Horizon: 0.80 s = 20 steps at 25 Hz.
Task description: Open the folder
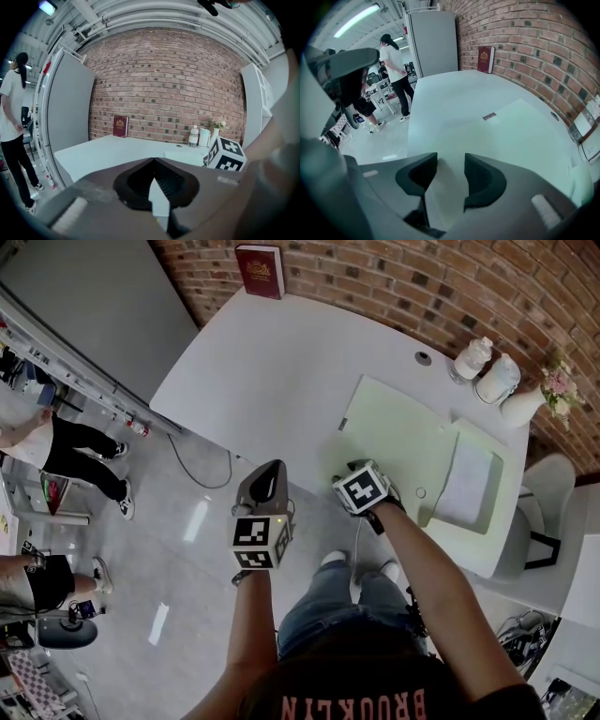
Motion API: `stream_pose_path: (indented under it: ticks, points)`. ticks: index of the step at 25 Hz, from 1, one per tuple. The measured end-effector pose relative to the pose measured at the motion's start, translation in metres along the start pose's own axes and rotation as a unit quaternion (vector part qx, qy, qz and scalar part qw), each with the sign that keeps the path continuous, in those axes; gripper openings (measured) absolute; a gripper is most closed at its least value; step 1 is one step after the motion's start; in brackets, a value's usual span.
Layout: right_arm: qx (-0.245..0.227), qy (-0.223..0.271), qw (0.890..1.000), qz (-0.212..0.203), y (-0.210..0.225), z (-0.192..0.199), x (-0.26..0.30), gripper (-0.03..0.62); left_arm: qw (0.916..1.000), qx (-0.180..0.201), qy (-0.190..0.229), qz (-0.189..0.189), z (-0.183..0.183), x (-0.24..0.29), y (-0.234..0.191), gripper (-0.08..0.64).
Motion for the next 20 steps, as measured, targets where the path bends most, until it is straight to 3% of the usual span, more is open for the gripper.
stream_pose_path:
  ticks: [10,20]
  points:
    - [0.005,0.027,0.999,0.016,-0.001,0.003,-0.014,0.16,0.9998,0.01,0.012,0.012,-0.01,0.009,0.012,-0.002]
    - [0.025,0.089,0.996,0.014,0.017,0.006,-0.053,0.147,0.9993,0.004,0.036,-0.01,-0.024,0.005,0.031,-0.002]
Point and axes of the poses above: the fingertips, and each gripper's own axes: x forward along the fingers, y to its right, z out of its underside, the point moved 10 cm from there along -x, backward along the fingers, and after that the axes turned 11 degrees about z, right-handed, at the moved point
